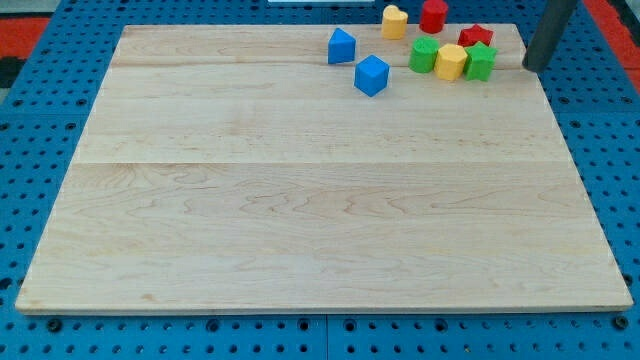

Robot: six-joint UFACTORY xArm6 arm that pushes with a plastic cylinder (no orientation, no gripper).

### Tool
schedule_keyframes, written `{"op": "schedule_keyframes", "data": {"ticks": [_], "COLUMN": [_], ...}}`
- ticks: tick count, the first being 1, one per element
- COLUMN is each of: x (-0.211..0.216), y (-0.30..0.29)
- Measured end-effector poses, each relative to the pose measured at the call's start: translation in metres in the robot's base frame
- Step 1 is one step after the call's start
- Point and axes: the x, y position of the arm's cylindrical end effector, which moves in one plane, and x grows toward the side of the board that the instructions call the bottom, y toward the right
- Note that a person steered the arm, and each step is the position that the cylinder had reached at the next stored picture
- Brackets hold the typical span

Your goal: Move a group of blocks slightly down

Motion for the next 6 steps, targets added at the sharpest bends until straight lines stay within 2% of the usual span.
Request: {"op": "schedule_keyframes", "data": {"ticks": [1, 2, 6], "x": [-0.041, -0.053, 0.041], "y": [0.005, -0.014, -0.205]}}
